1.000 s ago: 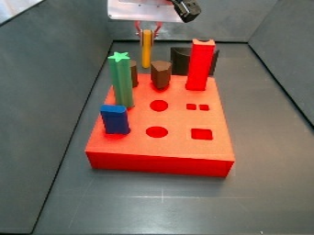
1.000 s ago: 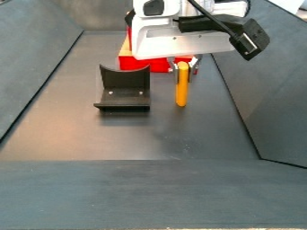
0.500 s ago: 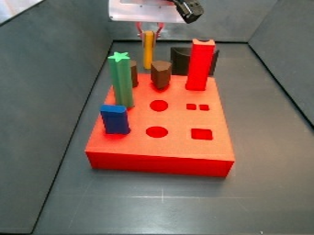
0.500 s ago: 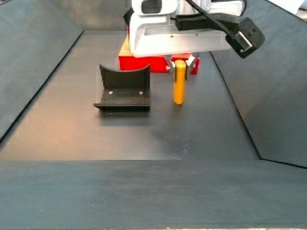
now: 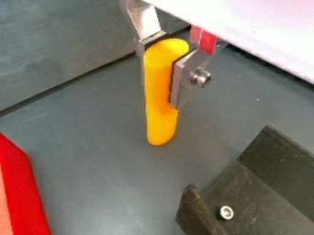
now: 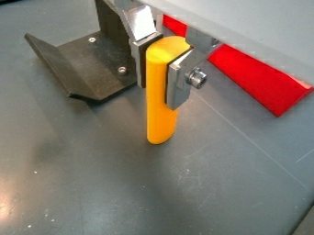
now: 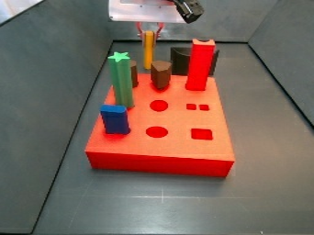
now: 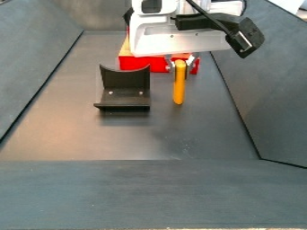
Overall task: Pick up the oval object. Move up. Move to above the board. Insert the oval object.
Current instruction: Move up, then move to above the board.
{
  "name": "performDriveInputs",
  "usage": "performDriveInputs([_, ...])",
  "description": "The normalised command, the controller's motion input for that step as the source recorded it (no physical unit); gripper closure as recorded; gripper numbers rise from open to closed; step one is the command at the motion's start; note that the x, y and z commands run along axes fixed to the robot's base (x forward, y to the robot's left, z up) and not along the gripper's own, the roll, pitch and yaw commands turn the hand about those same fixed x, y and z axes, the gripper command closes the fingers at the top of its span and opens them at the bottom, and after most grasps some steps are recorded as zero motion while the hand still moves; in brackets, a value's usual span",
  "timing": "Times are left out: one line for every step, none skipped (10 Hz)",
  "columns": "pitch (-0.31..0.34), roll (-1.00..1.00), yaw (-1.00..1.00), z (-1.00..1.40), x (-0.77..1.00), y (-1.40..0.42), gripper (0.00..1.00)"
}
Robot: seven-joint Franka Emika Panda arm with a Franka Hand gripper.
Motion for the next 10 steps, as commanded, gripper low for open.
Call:
performDriveInputs([0.0,0.0,0.0,0.83,0.0,0.0,1.0])
performDriveInputs([0.007,-0.01,-0.04,0.82,0.0,-0.07,1.0])
performDriveInputs([0.027,0.0,-0.04,0.71,-0.02,-0.05,1.0])
performDriveInputs([0.034,0.03,-0.03,0.52,-0.02,-0.02,1.0])
performDriveInputs([0.039,0.04,-0.02,0.41,-0.02,-0.01,1.0])
performDriveInputs([0.045,0.06,-0.02,0.19,-0.02,0.0,1.0])
performDriveInputs([-0.12,-0.07,-0.03,1.0,0.06,0.01,1.0])
performDriveInputs([-0.095,-0.07,-0.02,1.0,0.06,0.01,1.0])
performDriveInputs([-0.063,-0.06,-0.02,1.0,0.05,0.01,1.0])
performDriveInputs([-0.017,-0.05,-0.02,1.0,0.04,0.01,1.0])
